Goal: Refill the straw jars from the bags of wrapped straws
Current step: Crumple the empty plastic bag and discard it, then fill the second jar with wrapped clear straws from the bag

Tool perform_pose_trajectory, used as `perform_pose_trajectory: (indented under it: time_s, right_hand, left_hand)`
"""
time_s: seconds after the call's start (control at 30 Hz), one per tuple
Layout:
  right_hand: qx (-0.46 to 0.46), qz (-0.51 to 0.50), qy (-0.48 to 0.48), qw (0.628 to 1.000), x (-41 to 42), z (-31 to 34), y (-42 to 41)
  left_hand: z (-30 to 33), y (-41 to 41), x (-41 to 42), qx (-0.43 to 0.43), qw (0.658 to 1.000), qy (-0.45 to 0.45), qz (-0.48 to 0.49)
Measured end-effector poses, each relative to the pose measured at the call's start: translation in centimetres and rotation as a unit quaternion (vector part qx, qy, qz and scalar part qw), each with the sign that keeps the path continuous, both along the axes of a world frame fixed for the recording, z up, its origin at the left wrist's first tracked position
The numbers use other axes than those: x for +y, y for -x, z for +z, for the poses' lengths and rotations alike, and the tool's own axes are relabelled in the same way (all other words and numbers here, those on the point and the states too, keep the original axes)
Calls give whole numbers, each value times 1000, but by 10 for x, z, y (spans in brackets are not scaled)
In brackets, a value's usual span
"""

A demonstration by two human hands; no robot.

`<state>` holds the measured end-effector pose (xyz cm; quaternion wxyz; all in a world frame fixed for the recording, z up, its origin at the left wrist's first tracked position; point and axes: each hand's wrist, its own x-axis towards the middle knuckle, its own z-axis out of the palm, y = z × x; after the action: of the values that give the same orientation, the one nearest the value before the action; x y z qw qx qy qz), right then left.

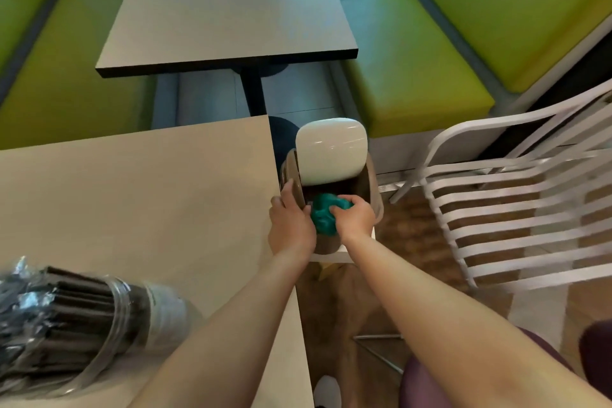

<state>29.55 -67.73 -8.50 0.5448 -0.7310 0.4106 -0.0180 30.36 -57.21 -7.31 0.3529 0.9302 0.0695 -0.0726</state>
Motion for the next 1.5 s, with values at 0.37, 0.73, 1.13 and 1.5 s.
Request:
perform_pose_trajectory:
  time_s: [0.37,0.73,1.13,1.5]
  right_hand:
    - [74,110,27,991,11,-8,-18]
    - [8,123,30,992,39,32,45]
    - [-30,159,121,979,132,80,142]
    - [-50,190,98,976,233,91,241]
  left_hand:
    - [-1,1,-1,10,1000,13,6]
    - [30,34,40,27,999,13,-35]
    - [67,131,133,54,993,20,-99]
    - [76,221,258,59,996,17,-67]
